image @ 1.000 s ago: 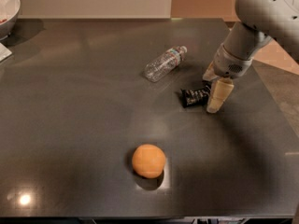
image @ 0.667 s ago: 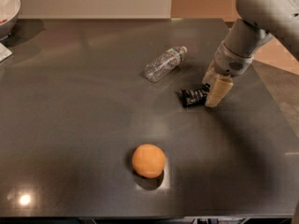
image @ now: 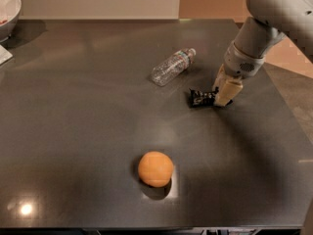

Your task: Move rxbar chocolate near orange

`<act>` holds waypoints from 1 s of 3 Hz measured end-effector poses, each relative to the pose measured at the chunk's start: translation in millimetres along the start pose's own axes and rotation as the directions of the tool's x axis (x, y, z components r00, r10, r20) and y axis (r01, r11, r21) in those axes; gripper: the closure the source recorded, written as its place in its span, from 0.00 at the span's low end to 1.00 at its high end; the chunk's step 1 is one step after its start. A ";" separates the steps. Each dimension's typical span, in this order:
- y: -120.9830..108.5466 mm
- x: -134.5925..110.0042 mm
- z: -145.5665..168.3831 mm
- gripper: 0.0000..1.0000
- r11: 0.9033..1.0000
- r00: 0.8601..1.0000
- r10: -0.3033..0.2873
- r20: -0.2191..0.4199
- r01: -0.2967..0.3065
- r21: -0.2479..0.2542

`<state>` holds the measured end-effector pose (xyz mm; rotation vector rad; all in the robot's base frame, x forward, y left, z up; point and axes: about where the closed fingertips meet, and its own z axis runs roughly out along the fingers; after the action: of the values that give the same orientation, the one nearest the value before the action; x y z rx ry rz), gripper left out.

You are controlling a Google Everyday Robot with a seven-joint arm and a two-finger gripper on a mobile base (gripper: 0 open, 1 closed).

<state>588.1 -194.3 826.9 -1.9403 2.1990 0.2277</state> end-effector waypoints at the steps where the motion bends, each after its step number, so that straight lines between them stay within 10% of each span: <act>1: 16.6 -15.0 -10.0 1.00 1.000 1.000 -0.013 0.023 0.014 -0.015; 3: 67.2 -38.0 -27.8 1.00 0.994 0.994 -0.102 0.049 0.105 -0.043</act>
Offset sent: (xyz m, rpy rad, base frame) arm -0.0758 0.0420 0.0491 0.0733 0.0332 0.1098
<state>524.6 -156.1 862.2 -2.0447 2.0746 0.3068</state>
